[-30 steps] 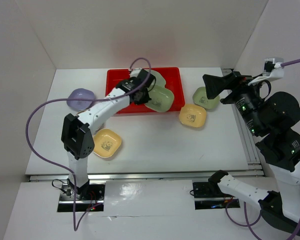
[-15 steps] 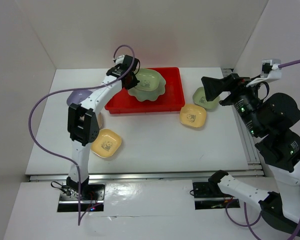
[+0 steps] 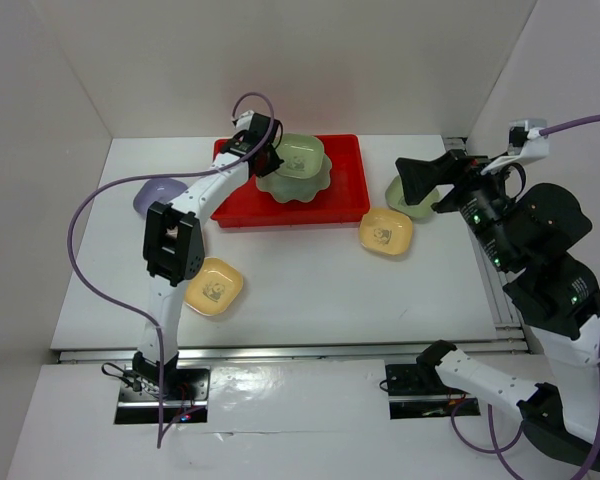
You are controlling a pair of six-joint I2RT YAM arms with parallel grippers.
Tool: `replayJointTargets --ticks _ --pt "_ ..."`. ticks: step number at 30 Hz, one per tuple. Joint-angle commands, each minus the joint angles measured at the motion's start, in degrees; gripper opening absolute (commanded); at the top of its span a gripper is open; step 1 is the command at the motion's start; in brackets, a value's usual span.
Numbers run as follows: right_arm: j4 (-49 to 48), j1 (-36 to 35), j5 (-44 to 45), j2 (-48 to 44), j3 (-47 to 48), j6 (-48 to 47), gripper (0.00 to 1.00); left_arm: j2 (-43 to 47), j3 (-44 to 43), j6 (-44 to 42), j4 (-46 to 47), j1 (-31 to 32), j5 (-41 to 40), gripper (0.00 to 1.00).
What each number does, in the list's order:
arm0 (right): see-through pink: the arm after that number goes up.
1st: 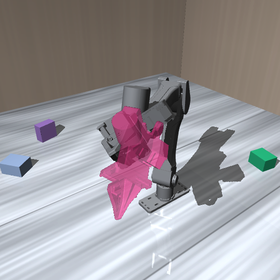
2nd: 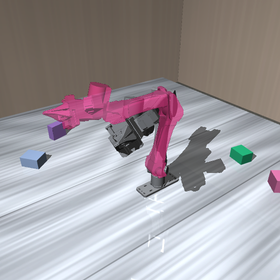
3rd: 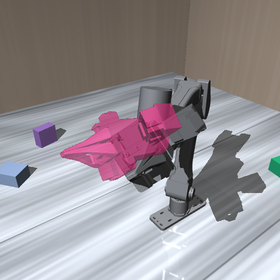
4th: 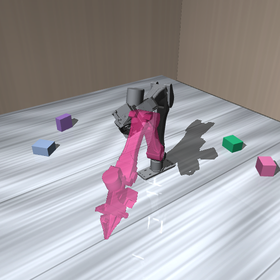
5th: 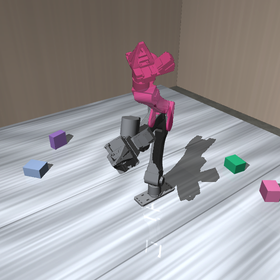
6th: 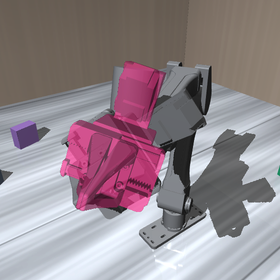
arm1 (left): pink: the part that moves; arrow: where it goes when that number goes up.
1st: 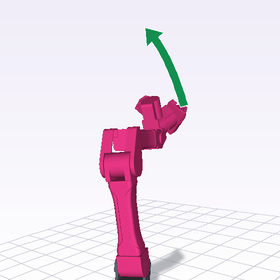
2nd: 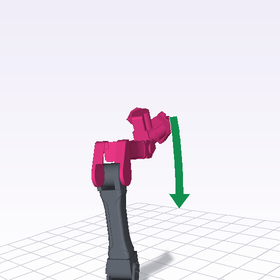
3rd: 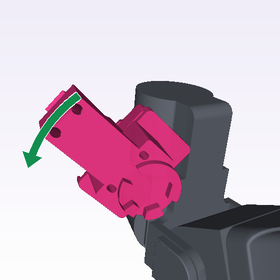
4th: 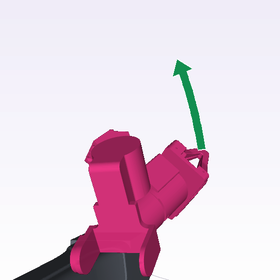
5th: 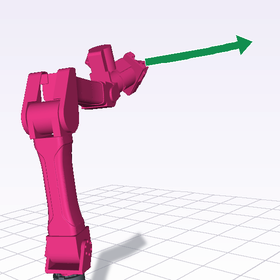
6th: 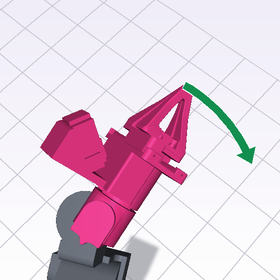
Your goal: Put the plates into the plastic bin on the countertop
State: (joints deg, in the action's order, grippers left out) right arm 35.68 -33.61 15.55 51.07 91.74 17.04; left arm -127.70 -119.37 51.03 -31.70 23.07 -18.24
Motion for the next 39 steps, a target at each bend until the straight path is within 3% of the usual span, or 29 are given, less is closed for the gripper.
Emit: replayJointTargets --ticks 1,4,7,8,9,10,11,18,22,24,26,28,30,31,35,39 --pt "-0.9 0.1 -1.0 -0.3 -0.3 -1.0 1.0 0.3 -2.2 -1.2 4.2 0.1 0.9 0.0" --pt "-0.9 0.1 -1.0 0.3 -0.9 -1.5 1.0 -1.0 -2.7 -1.9 4.8 0.1 0.9 0.05" --pt "-0.3 0.1 -1.0 0.3 -0.9 -2.0 1.0 -2.1 -3.3 -3.5 5.7 0.1 0.9 0.25" --pt "-0.3 0.1 -1.0 -0.3 -0.9 -2.0 1.0 -2.1 -3.8 -4.1 6.2 0.1 0.9 0.33" --pt "-0.3 0.1 -1.0 -0.3 -0.9 -2.0 1.0 -2.7 -4.4 -4.1 6.2 0.1 0.9 0.56" --pt "-0.3 0.1 -1.0 -0.3 -0.9 -2.5 1.0 -2.7 -5.1 -4.9 6.2 0.1 0.9 0.69" --pt "-0.3 0.1 -0.5 -0.3 -0.9 -2.5 1.0 -2.7 -5.1 -4.9 6.2 0.1 0.4 0.76" --pt "-1.4 0.1 -0.5 -0.3 -2.2 -2.5 1.0 1.4 -4.4 -4.9 6.0 0.1 0.4 0.8" --pt "-1.9 0.1 1.7 0.6 -3.7 -2.5 1.0 9.4 2.1 -4.8 4.5 1.9 -0.7 0.82" --pt "-1.9 0.1 5.3 2.8 -5.6 -1.9 1.0 14.0 4.0 -4.8 3.1 2.5 -1.4 0.87" --pt "-0.4 0.1 10.7 5.3 -9.1 -0.9 1.0 17.2 7.4 -4.8 -0.4 3.8 -3.1 1.0" --pt "0.6 0.9 13.7 10.2 -11.9 -0.9 1.0 22.7 10.6 -4.3 -2.0 5.3 -3.6 1.0" --pt "0.6 5.2 11.8 13.8 -17.1 0.5 1.0 29.2 17.4 -4.3 -2.7 5.8 -4.2 1.0" --pt "-1.0 11.2 6.8 16.7 -18.8 1.2 1.0 31.5 19.8 -5.1 -2.7 7.2 -3.2 1.0" --pt "-9.7 23.1 -5.2 19.8 -29.2 3.7 1.0 42.3 30.7 -5.1 -5.2 11.0 -4.1 1.0" --pt "-13.3 26.5 -6.3 24.5 -32.6 2.4 1.0 48.9 34.9 -5.8 -8.6 12.9 -2.0 1.0"
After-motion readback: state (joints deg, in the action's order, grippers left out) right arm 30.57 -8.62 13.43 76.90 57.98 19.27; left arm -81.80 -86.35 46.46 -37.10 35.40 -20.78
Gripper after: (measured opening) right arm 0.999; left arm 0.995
